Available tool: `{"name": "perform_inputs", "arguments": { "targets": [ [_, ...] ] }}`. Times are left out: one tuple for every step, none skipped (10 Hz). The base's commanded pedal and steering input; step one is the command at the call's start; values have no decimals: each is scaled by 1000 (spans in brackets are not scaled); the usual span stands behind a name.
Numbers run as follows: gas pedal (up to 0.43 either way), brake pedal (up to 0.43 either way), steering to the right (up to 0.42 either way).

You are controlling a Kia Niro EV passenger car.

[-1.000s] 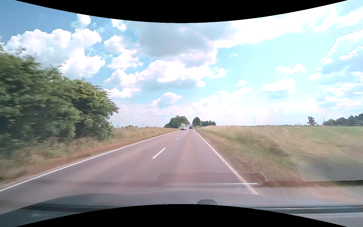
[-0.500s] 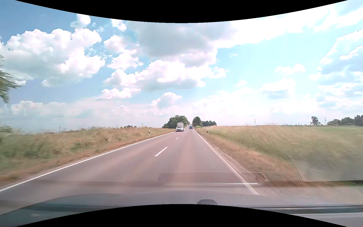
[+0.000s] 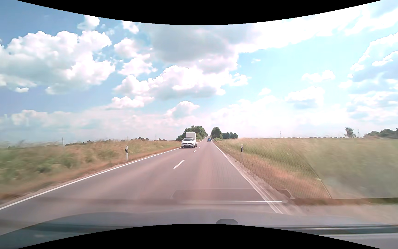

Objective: Follow the waypoints while adhering to traffic rules and regulations

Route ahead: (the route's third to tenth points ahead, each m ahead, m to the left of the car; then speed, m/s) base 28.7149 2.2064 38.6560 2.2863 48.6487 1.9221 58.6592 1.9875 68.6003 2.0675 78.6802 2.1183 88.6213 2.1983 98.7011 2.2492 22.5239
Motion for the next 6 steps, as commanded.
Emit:
{"name": "perform_inputs", "arguments": {
  "targets": [
    [240, 0, -1],
    [240, 0, 0],
    [240, 0, -1],
    [240, 0, -1],
    [240, 0, 0],
    [240, 0, -1]
  ]
}}
